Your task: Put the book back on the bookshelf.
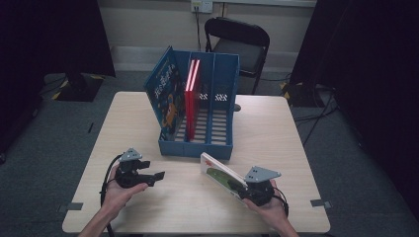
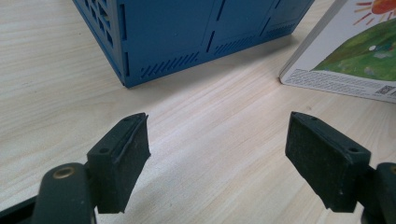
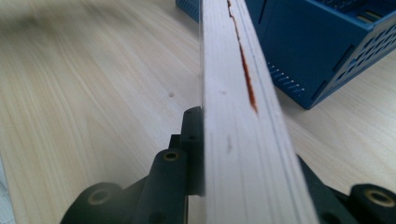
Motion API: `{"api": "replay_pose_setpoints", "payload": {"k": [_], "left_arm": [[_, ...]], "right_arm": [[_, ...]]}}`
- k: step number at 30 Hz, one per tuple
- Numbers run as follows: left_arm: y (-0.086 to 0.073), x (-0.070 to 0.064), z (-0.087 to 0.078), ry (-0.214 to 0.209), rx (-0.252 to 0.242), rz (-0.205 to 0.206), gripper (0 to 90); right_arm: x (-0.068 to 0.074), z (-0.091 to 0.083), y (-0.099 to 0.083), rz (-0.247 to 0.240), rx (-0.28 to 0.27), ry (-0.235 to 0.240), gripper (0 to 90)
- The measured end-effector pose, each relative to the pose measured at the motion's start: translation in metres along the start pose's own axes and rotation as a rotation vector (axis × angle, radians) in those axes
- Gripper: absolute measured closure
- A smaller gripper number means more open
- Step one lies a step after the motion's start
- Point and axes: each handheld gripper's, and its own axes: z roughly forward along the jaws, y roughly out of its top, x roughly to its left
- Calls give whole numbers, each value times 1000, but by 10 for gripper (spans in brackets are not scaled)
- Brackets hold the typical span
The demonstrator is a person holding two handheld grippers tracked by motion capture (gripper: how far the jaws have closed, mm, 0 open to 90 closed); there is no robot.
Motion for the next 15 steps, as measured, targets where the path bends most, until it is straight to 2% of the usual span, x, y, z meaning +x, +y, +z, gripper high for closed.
{"api": "replay_pose_setpoints", "payload": {"k": [9, 15], "left_arm": [[-1, 2, 0, 5, -5, -7, 215], [-1, 2, 0, 5, -2, -8, 214]], "right_arm": [[0, -9, 7, 21, -37, 4, 767], [-5, -22, 11, 62, -90, -1, 767]]}}
